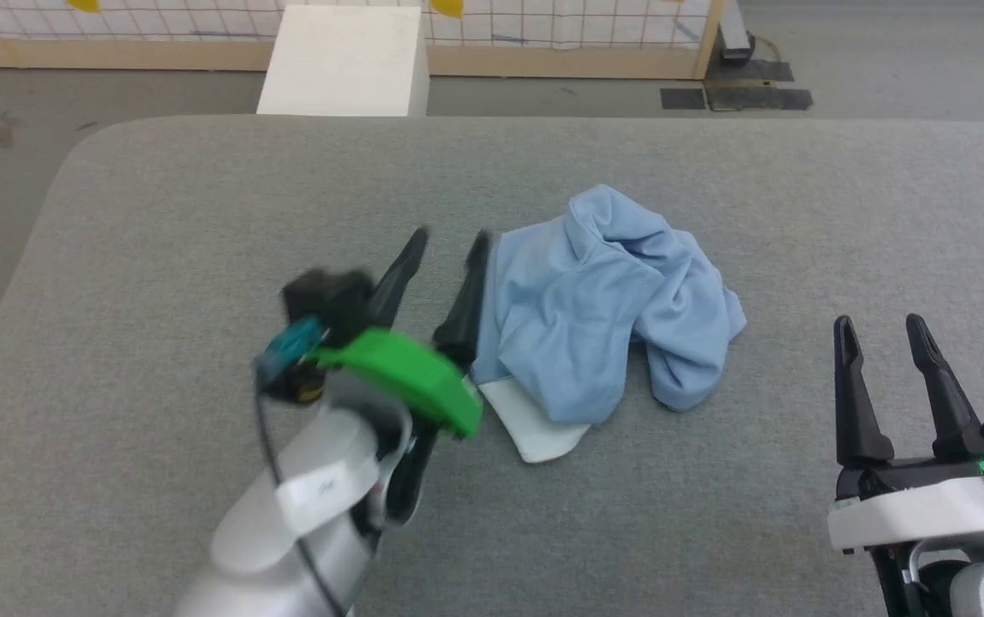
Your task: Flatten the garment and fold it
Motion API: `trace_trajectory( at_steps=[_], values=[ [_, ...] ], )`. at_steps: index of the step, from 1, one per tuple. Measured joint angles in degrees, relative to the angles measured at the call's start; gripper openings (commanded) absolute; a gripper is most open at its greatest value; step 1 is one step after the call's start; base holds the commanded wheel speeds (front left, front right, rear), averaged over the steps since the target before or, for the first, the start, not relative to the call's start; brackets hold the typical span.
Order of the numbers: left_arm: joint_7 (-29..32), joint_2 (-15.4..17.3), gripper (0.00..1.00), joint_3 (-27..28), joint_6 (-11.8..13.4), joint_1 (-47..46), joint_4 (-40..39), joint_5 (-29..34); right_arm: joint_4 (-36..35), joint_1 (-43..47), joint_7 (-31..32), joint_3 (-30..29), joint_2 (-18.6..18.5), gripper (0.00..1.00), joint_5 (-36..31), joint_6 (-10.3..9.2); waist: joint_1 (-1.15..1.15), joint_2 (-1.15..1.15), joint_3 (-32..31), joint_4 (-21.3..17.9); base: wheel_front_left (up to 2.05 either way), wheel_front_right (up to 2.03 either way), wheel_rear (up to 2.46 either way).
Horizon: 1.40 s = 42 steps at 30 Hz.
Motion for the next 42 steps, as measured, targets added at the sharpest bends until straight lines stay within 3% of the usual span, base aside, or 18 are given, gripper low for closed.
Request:
trace_trajectory(
  at_steps=[3, 7, 12, 13, 20, 24, 33, 42],
  values=[
    [-0.7, 3.1, 1.00, 5.4, 3.0, 10.7, -9.4, 4.2, -0.5, 1.3, 0.5, -0.4, 0.0, 1.00, 0.0, 0.00, 0.00, 0.00, -0.4, 1.3, 0.00, 0.00, 0.00],
    [-1.0, 3.5, 1.00, 9.7, 3.4, 18.6, -14.9, 11.4, -0.5, 3.3, 0.7, -0.7, 0.0, 1.00, 0.0, 0.00, 0.00, 0.00, -0.5, 2.4, 0.00, 0.00, 0.00],
    [-1.0, 1.5, 1.00, 13.9, 3.5, 28.2, -17.1, 16.7, 0.4, 5.1, 1.0, -0.9, 0.0, 1.00, 0.2, 0.00, 0.00, 0.00, -0.8, 3.3, 0.00, 0.00, 0.00],
    [-1.0, -0.4, 1.00, 15.9, 3.2, 31.8, -17.7, 18.8, 1.1, 5.7, 1.0, -1.1, 0.0, 1.00, 0.2, 0.00, 0.00, 0.00, -0.9, 4.0, 0.00, 0.00, 0.00],
    [-1.0, -2.7, 1.00, 17.8, 0.4, 33.1, -17.8, 22.8, 0.9, 4.1, 5.0, -1.2, 0.0, 1.00, -0.2, 0.00, 0.00, 0.00, -0.9, 5.5, 0.00, 0.00, 0.00],
    [-1.0, -4.1, 1.00, 18.4, -0.4, 33.0, -18.0, 24.9, 0.3, -1.1, 12.3, -0.1, -0.4, 1.00, -1.7, 0.00, 0.00, 0.00, 0.2, 6.0, 0.00, 0.00, 0.00],
    [-1.0, -6.5, 1.00, 19.4, -2.7, 31.5, -16.8, 27.3, 5.7, -13.4, 26.9, 5.0, -11.8, 1.00, 0.6, 0.01, 0.00, 0.00, 4.1, 7.6, 0.00, 0.00, 0.00],
    [-1.0, -7.3, 1.00, 19.2, -3.7, 29.0, -16.1, 28.3, 20.0, -21.4, 37.1, 11.7, -17.5, 1.00, 3.1, 0.02, 0.00, 0.00, 7.6, 10.4, 0.00, 0.00, 0.00]
  ],
)
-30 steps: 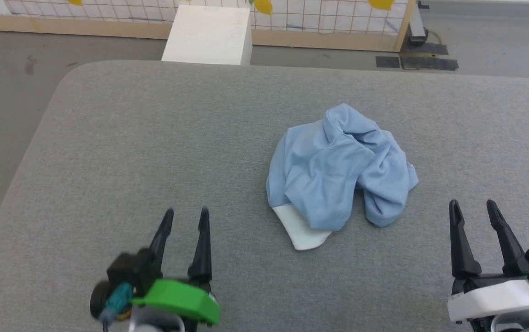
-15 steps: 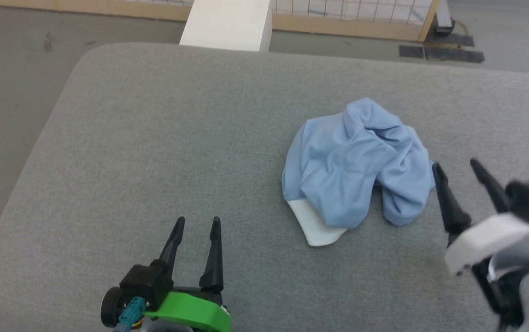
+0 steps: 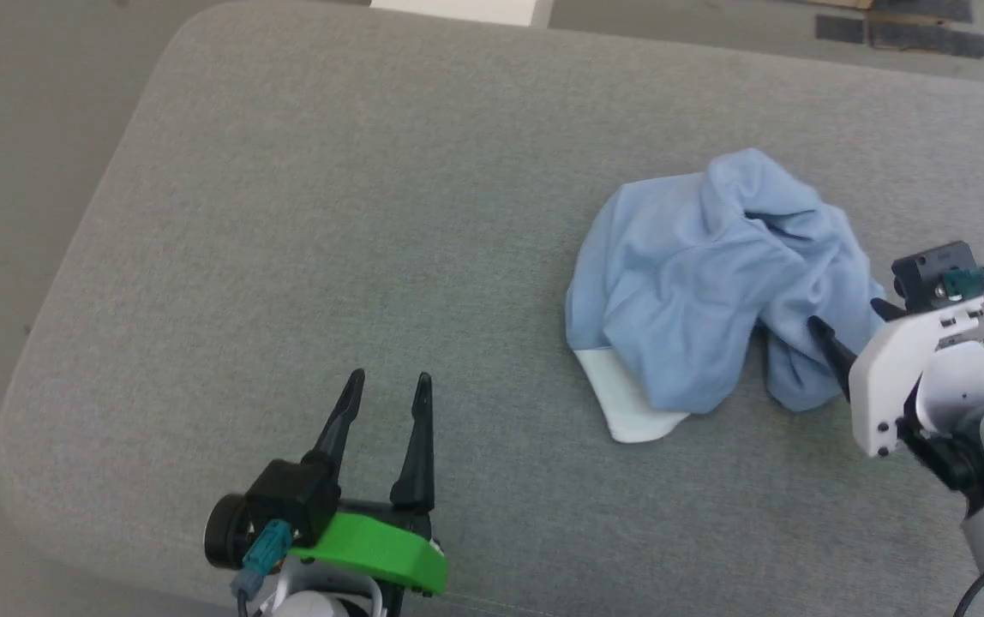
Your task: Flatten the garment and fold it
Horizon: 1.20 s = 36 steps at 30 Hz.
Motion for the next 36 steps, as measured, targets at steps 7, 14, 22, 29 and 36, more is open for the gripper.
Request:
trace_trajectory(
  at_steps=[7, 14, 22, 29, 36],
  values=[
    [0.0, -0.2, 1.00, -1.1, 0.0, -1.6, 0.5, -0.2, 8.8, -4.6, -0.4, 2.6, -1.1, 0.60, -0.2, 0.00, 0.00, 0.00, 2.3, 2.5, 0.00, 0.00, 0.00],
    [0.0, -0.2, 1.00, -1.3, 0.8, -1.8, 0.9, -0.6, 11.2, -6.6, -6.3, 2.2, 0.0, 0.00, -0.5, 0.00, 0.01, 0.00, 2.1, 2.7, 0.00, 0.00, 0.00],
    [0.0, -0.3, 1.00, -0.1, 0.6, -1.6, 1.3, -0.6, 3.3, -9.6, -10.8, -1.5, -0.2, 0.00, 1.1, 0.00, 0.00, 0.00, -1.2, -0.2, 0.00, 0.00, 0.00],
    [0.0, -0.3, 1.00, 0.4, 0.5, 0.1, 1.6, -0.8, -8.5, -5.4, -9.1, -12.8, -0.6, 0.00, 0.7, 0.00, 0.00, 0.00, -4.7, -2.3, 0.00, 0.00, 0.00],
    [0.0, -0.3, 1.00, 0.5, -0.4, 1.0, 1.7, -0.8, -12.1, 13.6, -5.7, -25.8, 2.9, 0.00, -2.7, -0.01, 0.00, 0.00, -6.2, -2.4, 0.00, 0.00, 0.00]
  ],
)
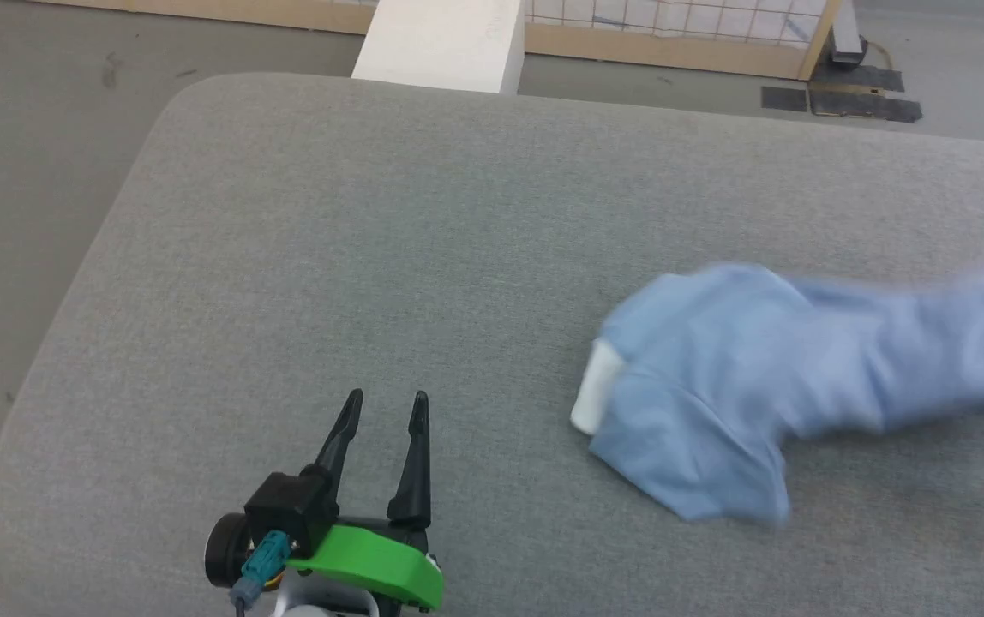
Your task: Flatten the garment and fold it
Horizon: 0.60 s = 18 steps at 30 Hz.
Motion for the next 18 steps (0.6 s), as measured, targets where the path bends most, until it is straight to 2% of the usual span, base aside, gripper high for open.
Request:
trace_trajectory(
  at_steps=[5, 6, 7, 8, 12, 18],
  values=[
    [0.0, 0.0, 1.00, 0.4, -0.2, 0.2, 0.4, 0.1, 3.3, 8.1, -0.2, -1.9, 4.4, 0.00, -1.7, 0.00, 0.00, 0.00, 0.2, 0.8, 0.00, 0.00, 0.00],
    [0.0, 0.0, 1.00, 0.4, -0.3, 0.2, 0.6, 0.1, 4.0, 8.5, -0.6, -1.7, 4.7, 0.29, -1.9, 0.00, 0.00, 0.00, 0.2, 0.8, 0.00, 0.00, 0.00],
    [0.0, 0.0, 1.00, 0.5, -0.5, 0.2, 0.7, 0.2, 4.9, 8.7, -1.4, -1.6, 4.9, 0.80, -2.1, 0.00, 0.00, 0.00, 0.1, 0.8, 0.00, 0.00, 0.00],
    [0.0, 0.0, 1.00, 0.5, -0.6, 0.2, 0.8, 0.2, 5.7, 8.7, -2.1, -1.4, 5.0, 1.00, -2.3, 0.00, 0.00, 0.00, 0.1, 0.8, 0.00, 0.00, 0.00],
    [0.0, 0.0, 1.00, 0.4, -0.9, 0.3, 1.7, 0.2, 5.5, 7.5, -2.7, 1.7, 4.4, 1.00, -0.8, 0.00, 0.00, 0.00, -1.1, 0.6, 0.00, 0.00, 0.00],
    [0.0, 0.0, 1.00, 0.0, -0.9, 0.9, 1.9, 0.2, -6.7, 4.7, 3.4, 6.8, 1.3, 1.00, 5.7, 0.00, 0.00, 0.00, -2.3, 0.9, 0.00, 0.00, 0.00]
  ],
)
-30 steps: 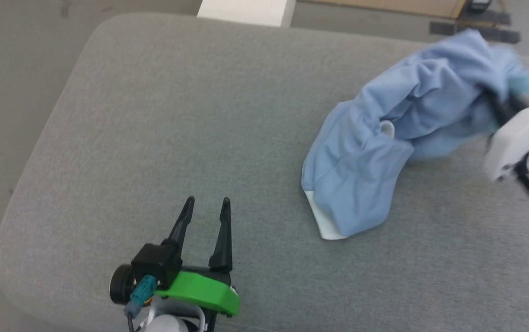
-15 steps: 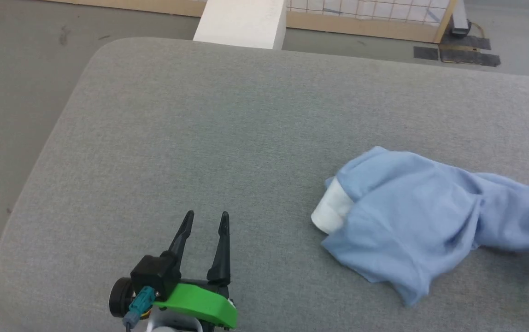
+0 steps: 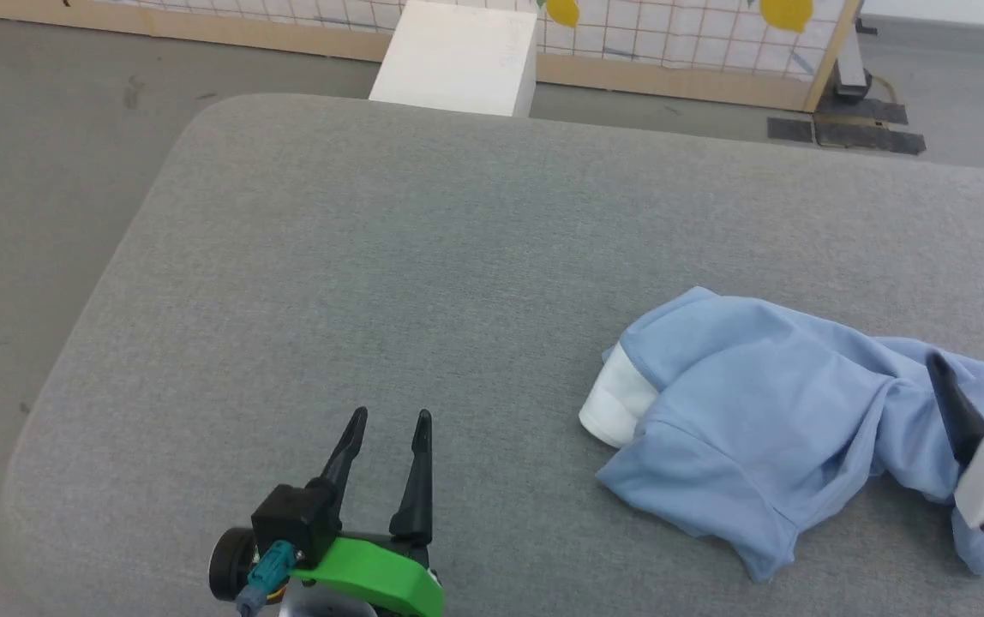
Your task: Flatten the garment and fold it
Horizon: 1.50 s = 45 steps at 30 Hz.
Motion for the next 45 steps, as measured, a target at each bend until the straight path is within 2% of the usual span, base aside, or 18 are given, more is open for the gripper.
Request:
trace_trajectory(
  at_steps=[4, 8, 14, 21, 22, 23, 24, 30, 37, 41, 45],
  values=[
    [0.0, 0.0, 1.00, -0.1, 0.0, 0.0, -0.2, -0.1, -5.3, -1.3, 5.1, 4.6, -1.6, 1.00, 1.7, 0.00, 0.00, 0.00, -0.2, 1.0, 0.00, 0.00, 0.00],
    [0.0, 0.0, 1.00, -0.4, -0.1, 0.0, -0.4, -0.2, -4.8, -1.5, 9.9, 10.7, -1.7, 1.00, 2.4, 0.00, 0.00, 0.00, 0.1, 2.4, 0.00, 0.00, 0.00],
    [0.0, 0.0, 1.00, -1.0, 0.1, -0.1, -0.6, -0.6, 2.9, -1.9, 12.5, 19.9, -3.8, 1.00, 1.6, 0.13, 0.00, 0.00, 1.5, 4.5, 0.00, 0.00, 0.00],
    [0.0, 0.0, 1.00, -1.1, 0.4, -0.3, -0.7, -0.8, 15.4, -6.5, 9.8, 25.2, -3.3, 1.00, -0.9, 0.26, 0.00, 0.00, 2.8, 6.4, 0.00, 0.00, 0.00],
    [0.0, 0.0, 1.00, -1.0, 0.4, -0.3, -0.7, -0.8, 16.9, -7.1, 8.8, 25.0, -2.9, 0.40, -1.1, 0.26, 0.00, 0.00, 2.9, 6.5, 0.00, 0.00, 0.00],
    [0.0, 0.0, 1.00, -1.0, 0.4, -0.4, -0.7, -0.8, 17.9, -7.5, 7.9, 24.8, -2.6, 0.18, -1.4, 0.26, 0.00, 0.00, 2.9, 6.6, 0.00, 0.00, 0.00],
    [0.0, 0.0, 1.00, -1.0, 0.5, -0.4, -0.7, -0.8, 18.8, -8.0, 6.8, 24.8, -2.4, 0.00, -1.9, 0.26, 0.00, 0.00, 2.9, 6.5, 0.00, 0.00, 0.00],
    [0.0, 0.0, 1.00, -0.8, 0.8, -0.4, -0.7, -0.9, 20.3, -10.0, 2.2, 23.5, -1.3, 0.00, -1.4, 0.26, 0.00, 0.00, 2.4, 5.5, 0.00, 0.00, 0.00],
    [0.0, 0.0, 1.00, -1.1, 0.8, -0.4, -0.7, -1.1, 14.5, -19.3, -0.7, 22.5, -1.1, 0.00, 0.0, 0.26, 0.00, 0.00, 1.3, 4.5, 0.00, 0.00, 0.00],
    [0.0, 0.0, 1.00, -1.4, 0.8, -0.4, -0.7, -1.4, 12.2, -25.6, -1.2, 24.5, 0.0, 0.00, 0.0, 0.26, 0.00, 0.00, 1.3, 4.7, 0.00, 0.00, 0.00],
    [0.0, 0.0, 1.00, -1.6, 0.9, -0.5, -0.7, -2.3, 13.3, -30.4, -2.7, 29.7, 2.9, 0.00, -1.5, 0.26, 0.00, 0.00, 2.1, 5.2, 0.00, 0.00, 0.00]
  ],
)
